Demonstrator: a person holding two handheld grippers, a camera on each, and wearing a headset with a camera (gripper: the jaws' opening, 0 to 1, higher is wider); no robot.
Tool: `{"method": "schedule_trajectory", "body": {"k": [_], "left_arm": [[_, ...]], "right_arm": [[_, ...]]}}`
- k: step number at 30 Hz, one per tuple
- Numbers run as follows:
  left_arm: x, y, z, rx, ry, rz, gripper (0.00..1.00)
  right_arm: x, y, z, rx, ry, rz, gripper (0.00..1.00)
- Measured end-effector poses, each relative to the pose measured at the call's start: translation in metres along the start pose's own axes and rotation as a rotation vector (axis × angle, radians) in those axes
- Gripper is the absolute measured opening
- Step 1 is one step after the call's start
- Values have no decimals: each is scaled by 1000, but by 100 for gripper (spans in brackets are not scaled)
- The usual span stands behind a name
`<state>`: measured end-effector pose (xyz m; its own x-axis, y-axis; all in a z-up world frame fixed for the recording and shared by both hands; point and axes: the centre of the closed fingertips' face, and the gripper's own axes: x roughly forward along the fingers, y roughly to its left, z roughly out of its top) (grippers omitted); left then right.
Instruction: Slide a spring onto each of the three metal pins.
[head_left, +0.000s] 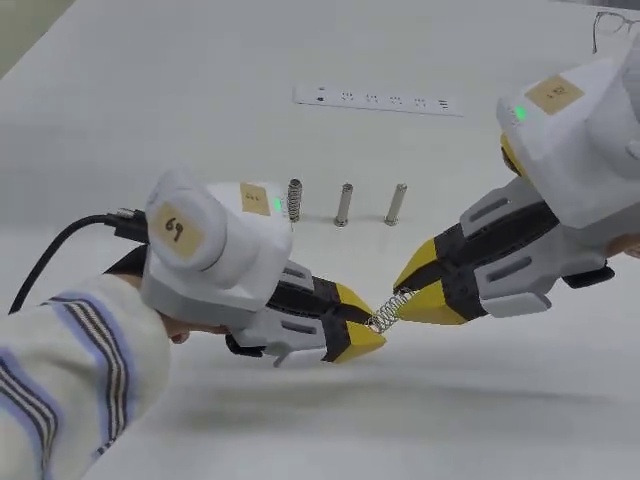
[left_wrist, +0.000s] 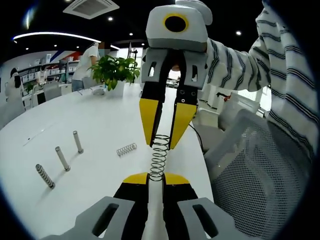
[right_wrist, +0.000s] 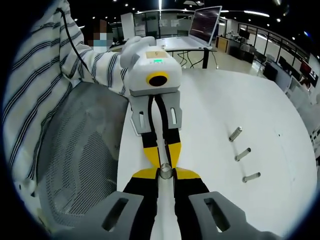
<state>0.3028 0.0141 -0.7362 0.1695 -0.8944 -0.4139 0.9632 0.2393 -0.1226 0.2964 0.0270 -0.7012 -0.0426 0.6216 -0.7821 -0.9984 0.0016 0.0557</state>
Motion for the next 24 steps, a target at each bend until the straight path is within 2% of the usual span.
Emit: {"method": "schedule_trajectory", "body": {"k": [13, 24], "left_arm": [[5, -2, -2, -18, -15, 2, 1], [5, -2, 2, -15, -30, 6, 1]], "right_arm": [[2, 2, -4, -22, 58, 10, 8], [0, 2, -2, -37, 76, 6, 8]]}}
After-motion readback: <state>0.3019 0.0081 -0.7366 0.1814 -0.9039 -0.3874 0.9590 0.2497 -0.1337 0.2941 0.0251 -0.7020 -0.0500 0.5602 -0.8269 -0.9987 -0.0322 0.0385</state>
